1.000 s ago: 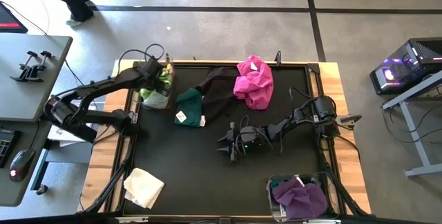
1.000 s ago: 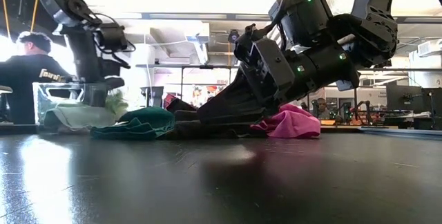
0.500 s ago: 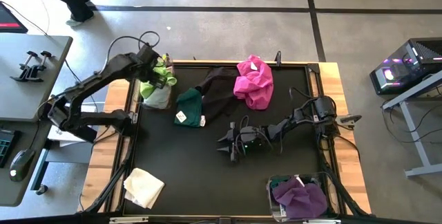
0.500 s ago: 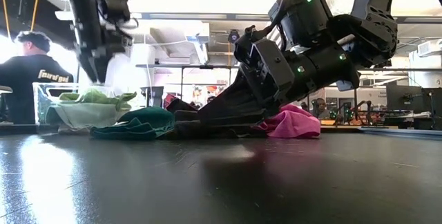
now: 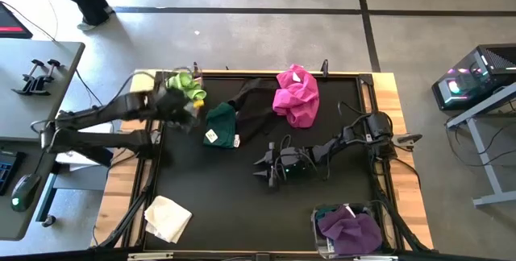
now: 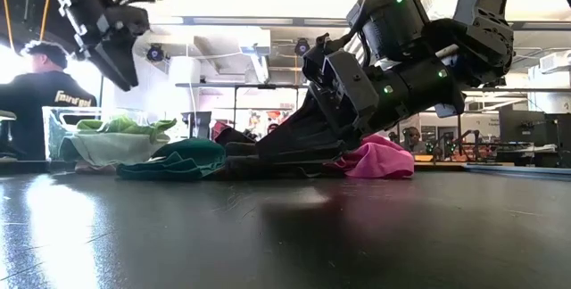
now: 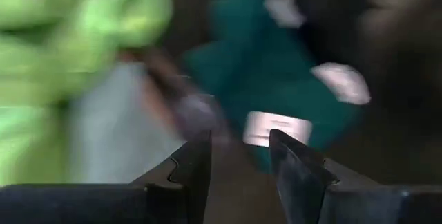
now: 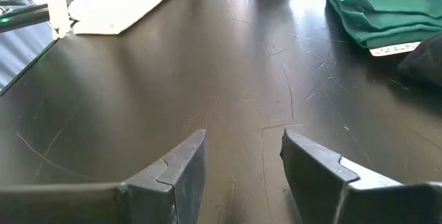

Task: Sort towels by color in basket
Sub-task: Put the white towel into the top transparent bin

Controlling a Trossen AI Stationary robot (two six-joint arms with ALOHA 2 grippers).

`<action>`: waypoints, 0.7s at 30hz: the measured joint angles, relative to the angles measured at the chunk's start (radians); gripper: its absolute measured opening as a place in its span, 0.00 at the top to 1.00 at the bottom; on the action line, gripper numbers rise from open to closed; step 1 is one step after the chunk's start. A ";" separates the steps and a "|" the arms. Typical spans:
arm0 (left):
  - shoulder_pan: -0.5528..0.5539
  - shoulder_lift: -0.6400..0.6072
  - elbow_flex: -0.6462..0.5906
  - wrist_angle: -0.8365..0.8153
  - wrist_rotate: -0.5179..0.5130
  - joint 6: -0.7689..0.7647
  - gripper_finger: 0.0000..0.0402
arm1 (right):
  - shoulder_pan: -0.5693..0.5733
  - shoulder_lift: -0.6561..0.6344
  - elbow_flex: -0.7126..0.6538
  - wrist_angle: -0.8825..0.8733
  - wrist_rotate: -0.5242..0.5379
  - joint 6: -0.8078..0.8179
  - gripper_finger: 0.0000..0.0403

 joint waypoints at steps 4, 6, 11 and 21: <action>-0.216 -0.026 -0.068 0.195 0.080 -0.115 0.67 | 0.000 0.000 0.000 -0.001 0.000 0.000 0.56; -0.327 -0.018 -0.081 0.292 0.094 -0.157 0.67 | 0.000 0.000 0.000 -0.003 0.000 -0.001 0.56; -0.616 0.067 -0.086 0.503 0.060 -0.178 0.67 | 0.000 0.000 0.000 -0.005 0.000 -0.009 0.56; -0.990 0.365 -0.009 0.429 0.034 -0.517 0.67 | 0.000 0.000 0.000 -0.005 0.000 -0.012 0.56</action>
